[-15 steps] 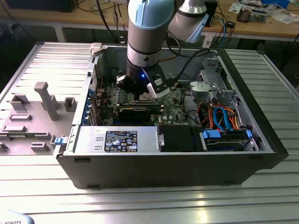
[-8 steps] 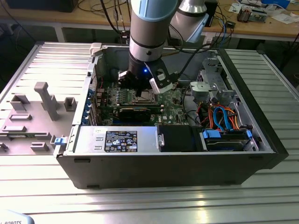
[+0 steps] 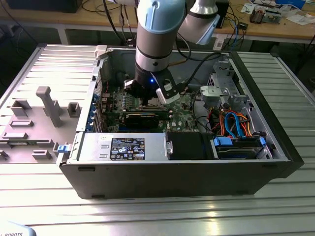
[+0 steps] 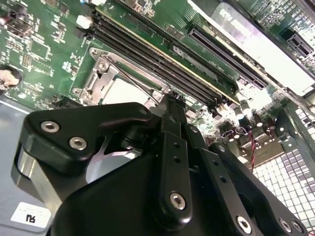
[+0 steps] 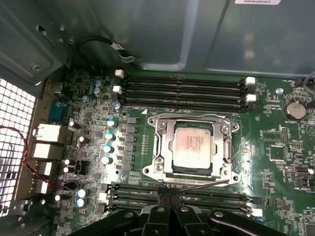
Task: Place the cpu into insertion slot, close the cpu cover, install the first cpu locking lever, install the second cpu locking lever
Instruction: 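Install the second cpu locking lever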
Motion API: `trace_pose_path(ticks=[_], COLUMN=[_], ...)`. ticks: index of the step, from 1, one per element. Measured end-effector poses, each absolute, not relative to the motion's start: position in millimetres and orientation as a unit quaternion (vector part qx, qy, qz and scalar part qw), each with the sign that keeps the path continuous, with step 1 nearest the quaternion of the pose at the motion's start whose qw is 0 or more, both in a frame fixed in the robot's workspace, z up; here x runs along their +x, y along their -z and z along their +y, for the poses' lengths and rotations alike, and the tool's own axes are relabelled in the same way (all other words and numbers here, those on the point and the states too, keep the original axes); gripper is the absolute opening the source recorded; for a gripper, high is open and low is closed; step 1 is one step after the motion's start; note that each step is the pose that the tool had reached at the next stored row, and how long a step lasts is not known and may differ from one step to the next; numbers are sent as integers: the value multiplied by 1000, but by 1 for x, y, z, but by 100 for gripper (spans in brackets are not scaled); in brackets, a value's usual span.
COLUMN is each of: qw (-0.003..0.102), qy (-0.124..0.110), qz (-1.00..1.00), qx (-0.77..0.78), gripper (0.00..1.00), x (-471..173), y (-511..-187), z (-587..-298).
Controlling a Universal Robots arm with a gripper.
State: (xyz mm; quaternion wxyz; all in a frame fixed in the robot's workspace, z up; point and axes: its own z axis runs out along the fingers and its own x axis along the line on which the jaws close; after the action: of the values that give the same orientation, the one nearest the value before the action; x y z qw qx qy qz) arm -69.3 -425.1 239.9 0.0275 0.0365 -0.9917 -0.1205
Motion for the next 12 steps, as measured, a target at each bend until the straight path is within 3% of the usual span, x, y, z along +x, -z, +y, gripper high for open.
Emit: trace_pose_path(ticks=[12], qw=[27], qy=[121], qz=[-992], qx=[37], gripper=[11], x=[-69], y=[-238], z=[-425])
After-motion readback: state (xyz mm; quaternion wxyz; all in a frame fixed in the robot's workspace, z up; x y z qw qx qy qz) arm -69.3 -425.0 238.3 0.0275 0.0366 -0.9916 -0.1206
